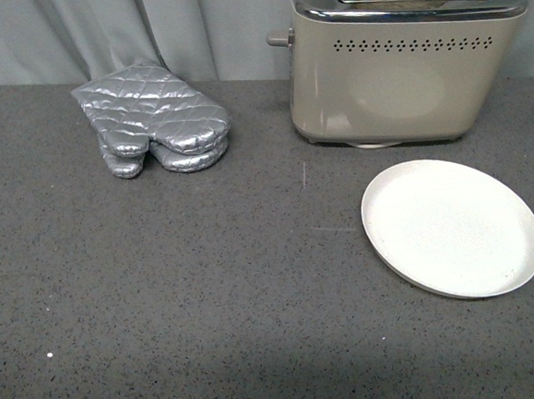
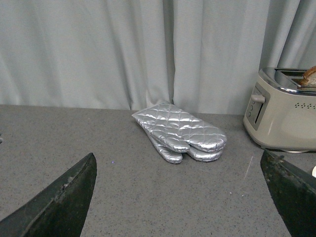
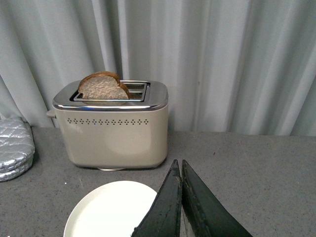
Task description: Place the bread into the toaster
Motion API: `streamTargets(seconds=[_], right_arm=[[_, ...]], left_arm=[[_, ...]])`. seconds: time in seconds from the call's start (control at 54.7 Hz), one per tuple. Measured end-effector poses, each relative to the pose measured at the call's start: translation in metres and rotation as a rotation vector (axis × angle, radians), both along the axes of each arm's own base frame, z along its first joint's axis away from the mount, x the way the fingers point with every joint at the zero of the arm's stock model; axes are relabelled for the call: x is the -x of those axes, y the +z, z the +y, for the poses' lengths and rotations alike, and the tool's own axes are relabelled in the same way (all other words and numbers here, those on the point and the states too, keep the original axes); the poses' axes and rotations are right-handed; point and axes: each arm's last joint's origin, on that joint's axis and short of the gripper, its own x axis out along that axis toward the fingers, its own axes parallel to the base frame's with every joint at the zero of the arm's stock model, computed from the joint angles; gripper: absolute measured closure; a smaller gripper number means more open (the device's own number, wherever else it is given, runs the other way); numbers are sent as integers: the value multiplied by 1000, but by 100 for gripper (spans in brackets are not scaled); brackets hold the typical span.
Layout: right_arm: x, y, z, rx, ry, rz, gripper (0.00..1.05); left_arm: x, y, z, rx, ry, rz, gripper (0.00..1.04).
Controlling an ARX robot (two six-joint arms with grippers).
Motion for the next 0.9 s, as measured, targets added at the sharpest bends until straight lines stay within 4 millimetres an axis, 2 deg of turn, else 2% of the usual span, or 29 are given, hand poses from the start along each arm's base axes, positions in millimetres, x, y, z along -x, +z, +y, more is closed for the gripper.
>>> streamTargets(seconds=[0.896], right_arm=[[22, -3, 0, 0, 0, 5, 104]], left_arm=[[0, 0, 0, 0, 0, 0, 7]])
